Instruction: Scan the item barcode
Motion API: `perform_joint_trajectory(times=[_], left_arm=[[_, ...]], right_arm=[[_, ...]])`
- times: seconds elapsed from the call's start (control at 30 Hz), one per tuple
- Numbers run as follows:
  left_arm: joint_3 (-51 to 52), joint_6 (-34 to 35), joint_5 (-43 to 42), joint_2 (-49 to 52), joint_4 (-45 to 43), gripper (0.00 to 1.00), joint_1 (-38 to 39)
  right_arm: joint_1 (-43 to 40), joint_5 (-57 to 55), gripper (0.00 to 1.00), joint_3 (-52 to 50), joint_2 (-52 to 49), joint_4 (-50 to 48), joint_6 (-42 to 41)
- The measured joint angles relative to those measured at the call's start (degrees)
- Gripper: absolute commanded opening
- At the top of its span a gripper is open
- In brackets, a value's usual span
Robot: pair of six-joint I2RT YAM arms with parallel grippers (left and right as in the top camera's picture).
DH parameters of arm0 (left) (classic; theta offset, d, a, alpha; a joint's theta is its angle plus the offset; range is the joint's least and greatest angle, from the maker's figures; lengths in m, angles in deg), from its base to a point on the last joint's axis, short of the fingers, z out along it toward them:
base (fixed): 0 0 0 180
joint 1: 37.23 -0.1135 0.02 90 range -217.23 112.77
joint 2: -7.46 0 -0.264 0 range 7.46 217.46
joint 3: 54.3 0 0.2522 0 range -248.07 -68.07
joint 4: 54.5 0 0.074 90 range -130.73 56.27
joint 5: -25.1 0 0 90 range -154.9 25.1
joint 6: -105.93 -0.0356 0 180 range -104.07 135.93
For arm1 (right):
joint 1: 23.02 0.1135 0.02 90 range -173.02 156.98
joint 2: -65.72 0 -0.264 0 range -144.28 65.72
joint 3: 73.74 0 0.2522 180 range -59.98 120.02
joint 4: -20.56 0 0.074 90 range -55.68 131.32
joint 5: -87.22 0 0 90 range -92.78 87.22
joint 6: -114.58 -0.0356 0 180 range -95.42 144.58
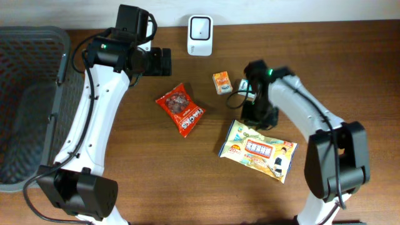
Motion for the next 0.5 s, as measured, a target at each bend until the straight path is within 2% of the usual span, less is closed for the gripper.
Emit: perform_joint_trajectory(times=[0.07, 0.17, 0.33, 0.4, 0.47, 0.5], left_arm=[[0.0, 0.0, 0.0, 0.0, -0.2, 0.99, 0.0], [0.0, 0.0, 0.0, 0.0, -0.2, 0.99, 0.0], [0.0, 0.0, 0.0, 0.0, -0.2, 0.99, 0.0], [0.0, 0.0, 0.0, 0.0, -0.2, 0.99, 0.0], [0.0, 0.0, 0.0, 0.0, -0.2, 0.99, 0.0], [0.0, 0.0, 0.0, 0.0, -0.2, 0.99, 0.0]], right_arm=[[-0.8, -0.4, 0.26, 6.3, 0.7, 9.8, 6.0], [0.7, -0.4, 0.25, 0.0, 0.9, 11.1, 9.3], [2.6, 0.8, 0.27, -17.2, 1.0, -6.3, 7.1], [2.4, 3.8, 0.27, -18.3, 2.2, -12.3, 6.4], [2.3, 6.4, 0.27, -17.6, 2.6, -23.8, 8.2], [2.0, 6.4, 0.29, -16.7, 2.4, -23.2, 10.2]])
